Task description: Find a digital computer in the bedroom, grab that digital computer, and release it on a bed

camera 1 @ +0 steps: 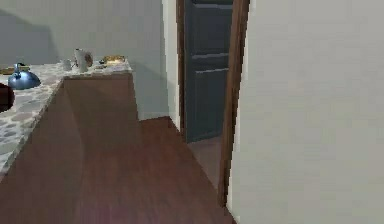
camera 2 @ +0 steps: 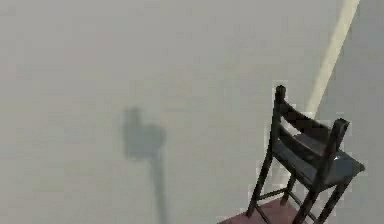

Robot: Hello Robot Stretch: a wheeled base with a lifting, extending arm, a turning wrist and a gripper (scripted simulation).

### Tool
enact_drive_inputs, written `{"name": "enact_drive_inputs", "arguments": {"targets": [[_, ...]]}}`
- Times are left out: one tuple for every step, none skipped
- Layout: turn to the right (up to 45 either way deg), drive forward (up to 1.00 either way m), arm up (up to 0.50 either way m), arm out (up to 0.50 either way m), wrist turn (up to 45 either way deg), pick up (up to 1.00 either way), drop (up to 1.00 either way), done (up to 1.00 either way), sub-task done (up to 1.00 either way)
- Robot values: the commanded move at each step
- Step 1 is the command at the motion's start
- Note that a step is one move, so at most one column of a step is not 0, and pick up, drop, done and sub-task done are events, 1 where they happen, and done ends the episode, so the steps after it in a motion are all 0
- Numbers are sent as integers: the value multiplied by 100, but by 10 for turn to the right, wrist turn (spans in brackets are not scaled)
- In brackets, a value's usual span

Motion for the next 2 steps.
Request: {"name": "enact_drive_inputs", "arguments": {"targets": [[0,100,0,0,0,0,0,0,0],[-60,0,0,0,0,0,0,0,0]]}}
